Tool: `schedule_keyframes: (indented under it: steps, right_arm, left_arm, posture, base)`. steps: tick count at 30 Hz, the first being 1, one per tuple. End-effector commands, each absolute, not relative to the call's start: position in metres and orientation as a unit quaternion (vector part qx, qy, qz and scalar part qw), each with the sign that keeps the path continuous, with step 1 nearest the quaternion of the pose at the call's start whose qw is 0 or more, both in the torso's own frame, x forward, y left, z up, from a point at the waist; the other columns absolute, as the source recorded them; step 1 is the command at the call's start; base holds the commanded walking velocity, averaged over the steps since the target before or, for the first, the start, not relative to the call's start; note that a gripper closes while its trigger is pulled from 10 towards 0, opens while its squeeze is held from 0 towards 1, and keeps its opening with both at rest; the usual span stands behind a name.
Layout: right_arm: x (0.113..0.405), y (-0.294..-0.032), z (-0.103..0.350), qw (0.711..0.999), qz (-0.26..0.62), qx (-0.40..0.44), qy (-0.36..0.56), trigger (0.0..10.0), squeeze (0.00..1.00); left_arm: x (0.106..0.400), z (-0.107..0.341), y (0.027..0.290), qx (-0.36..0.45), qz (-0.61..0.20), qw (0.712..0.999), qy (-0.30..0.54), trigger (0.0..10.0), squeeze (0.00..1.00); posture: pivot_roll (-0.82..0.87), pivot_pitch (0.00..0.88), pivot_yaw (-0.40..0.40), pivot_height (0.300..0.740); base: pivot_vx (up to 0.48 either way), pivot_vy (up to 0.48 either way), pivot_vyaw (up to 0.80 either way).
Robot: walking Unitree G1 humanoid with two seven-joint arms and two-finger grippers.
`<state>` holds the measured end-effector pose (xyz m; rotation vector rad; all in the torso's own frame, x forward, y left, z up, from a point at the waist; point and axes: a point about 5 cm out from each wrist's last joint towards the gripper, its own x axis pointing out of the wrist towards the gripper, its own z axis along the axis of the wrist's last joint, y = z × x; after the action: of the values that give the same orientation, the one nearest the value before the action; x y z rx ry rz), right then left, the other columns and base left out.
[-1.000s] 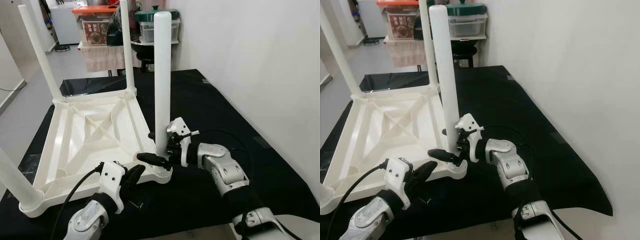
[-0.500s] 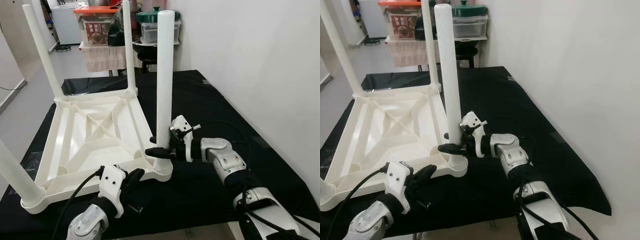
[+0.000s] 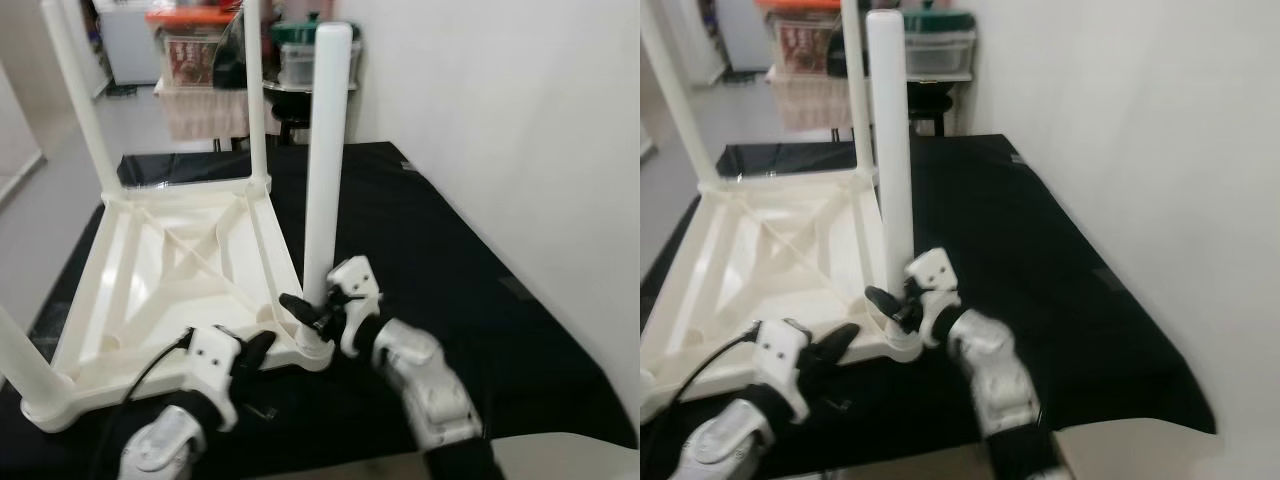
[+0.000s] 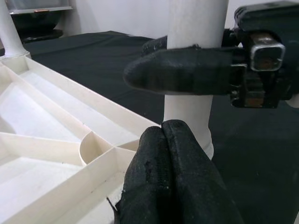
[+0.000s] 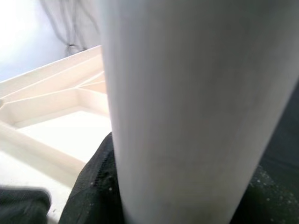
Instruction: Building children table
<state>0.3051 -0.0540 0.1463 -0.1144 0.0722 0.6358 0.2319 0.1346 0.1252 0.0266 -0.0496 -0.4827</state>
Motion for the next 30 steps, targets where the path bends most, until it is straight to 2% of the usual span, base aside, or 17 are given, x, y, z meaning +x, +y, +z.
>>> schedule_keyframes:
  steps: [1, 4, 8, 9, 11, 12, 13, 17, 19, 21, 22, 23, 24, 25, 27, 28, 30]
  right_arm:
    - [0.306, -0.060, 0.137, 0.951, 0.289, -0.086, 0.063, 0.0, 0.00]
    - [0.318, -0.068, 0.126, 0.949, 0.288, -0.059, 0.111, 0.0, 0.00]
    - [0.318, -0.065, 0.126, 0.946, 0.297, -0.071, 0.108, 0.0, 0.00]
    - [0.317, -0.069, 0.126, 0.948, 0.288, -0.067, 0.115, 8.8, 0.00]
    - [0.317, -0.069, 0.126, 0.948, 0.288, -0.067, 0.115, 8.8, 0.00]
    - [0.318, -0.071, 0.129, 0.949, 0.292, -0.047, 0.114, 10.0, 0.00]
    - [0.316, -0.071, 0.134, 0.947, 0.298, -0.034, 0.111, 10.0, 1.00]
    - [0.316, -0.069, 0.138, 0.942, 0.319, -0.026, 0.103, 10.0, 1.00]
    - [0.315, -0.063, 0.150, 0.918, 0.389, -0.020, 0.070, 10.0, 1.00]
    - [0.314, -0.062, 0.153, 0.908, 0.415, -0.020, 0.060, 10.0, 1.00]
    - [0.314, -0.062, 0.157, 0.888, 0.456, -0.031, 0.050, 10.0, 0.45]
    - [0.314, -0.062, 0.157, 0.888, 0.456, -0.031, 0.050, 10.0, 0.45]
    - [0.314, -0.063, 0.159, 0.869, 0.492, -0.040, 0.044, 10.0, 0.00]
    - [0.314, -0.063, 0.159, 0.869, 0.492, -0.040, 0.044, 10.0, 0.00]
    - [0.320, -0.069, 0.163, 0.832, 0.549, -0.069, 0.042, 10.0, 0.00]
    - [0.320, -0.069, 0.163, 0.832, 0.549, -0.069, 0.042, 10.0, 0.00]
    - [0.330, -0.077, 0.164, 0.812, 0.575, -0.089, 0.052, 10.0, 0.00]
  left_arm:
    - [0.232, 0.122, 0.137, 0.012, -0.238, 0.971, -0.015, 10.0, 0.00]
    - [0.236, 0.124, 0.135, 0.018, -0.247, 0.969, -0.018, 10.0, 0.00]
    - [0.237, 0.124, 0.135, 0.022, -0.238, 0.971, -0.021, 10.0, 0.00]
    - [0.237, 0.125, 0.135, 0.022, -0.235, 0.972, -0.022, 10.0, 0.00]
    - [0.237, 0.125, 0.135, 0.022, -0.235, 0.972, -0.022, 10.0, 0.00]
    - [0.237, 0.125, 0.134, 0.021, -0.234, 0.972, -0.022, 10.0, 0.00]
    - [0.238, 0.125, 0.133, 0.020, -0.235, 0.972, -0.021, 10.0, 0.00]
    - [0.237, 0.125, 0.132, 0.018, -0.236, 0.971, -0.021, 10.0, 0.00]
    - [0.237, 0.126, 0.130, 0.017, -0.238, 0.971, -0.020, 10.0, 0.00]
    - [0.236, 0.126, 0.130, 0.016, -0.239, 0.971, -0.020, 10.0, 0.00]
    - [0.236, 0.126, 0.130, 0.016, -0.239, 0.971, -0.019, 10.0, 0.00]
    - [0.236, 0.126, 0.130, 0.016, -0.239, 0.971, -0.019, 10.0, 0.00]
    - [0.236, 0.126, 0.130, 0.016, -0.239, 0.971, -0.019, 10.0, 0.00]
    - [0.236, 0.126, 0.130, 0.016, -0.239, 0.971, -0.019, 10.0, 0.00]
    - [0.236, 0.125, 0.131, 0.016, -0.238, 0.971, -0.019, 10.0, 0.00]
    - [0.236, 0.125, 0.131, 0.016, -0.238, 0.971, -0.019, 10.0, 0.00]
    - [0.236, 0.125, 0.131, 0.017, -0.237, 0.971, -0.019, 10.0, 0.00]
  posture:
    - [-0.02, 0.000, -0.030, 0.740]
    - [0.01, 0.000, -0.057, 0.740]
    - [0.01, 0.000, -0.065, 0.740]
    - [0.01, 0.000, -0.068, 0.740]
    - [0.01, 0.000, -0.068, 0.740]
    - [0.01, 0.000, -0.068, 0.740]
    - [0.01, 0.000, -0.069, 0.740]
    - [0.01, 0.000, -0.067, 0.740]
    - [0.02, 0.000, -0.068, 0.740]
    - [0.02, 0.000, -0.068, 0.740]
    - [0.03, 0.000, -0.071, 0.740]
    - [0.03, 0.000, -0.071, 0.740]
    - [0.03, 0.000, -0.074, 0.740]
    - [0.03, 0.000, -0.074, 0.740]
    - [0.04, 0.000, -0.080, 0.740]
    - [0.04, 0.000, -0.080, 0.740]
    - [0.05, 0.000, -0.086, 0.740]
  base:
    - [0.000, 0.000, 0.00]
    - [0.000, 0.000, 0.00]
    - [0.000, 0.000, 0.00]
    - [0.000, 0.000, 0.00]
    - [0.000, 0.000, 0.00]
    - [0.000, 0.000, 0.00]
    - [0.000, 0.000, 0.00]
    - [0.000, 0.000, 0.00]
    - [0.000, 0.000, 0.00]
    - [0.000, 0.000, 0.00]
    - [0.000, 0.000, 0.00]
    - [0.000, 0.000, 0.00]
    - [0.000, 0.000, 0.00]
    - [0.000, 0.000, 0.00]
    - [0.000, 0.000, 0.00]
    - [0.000, 0.000, 0.00]
    - [0.000, 0.000, 0.00]
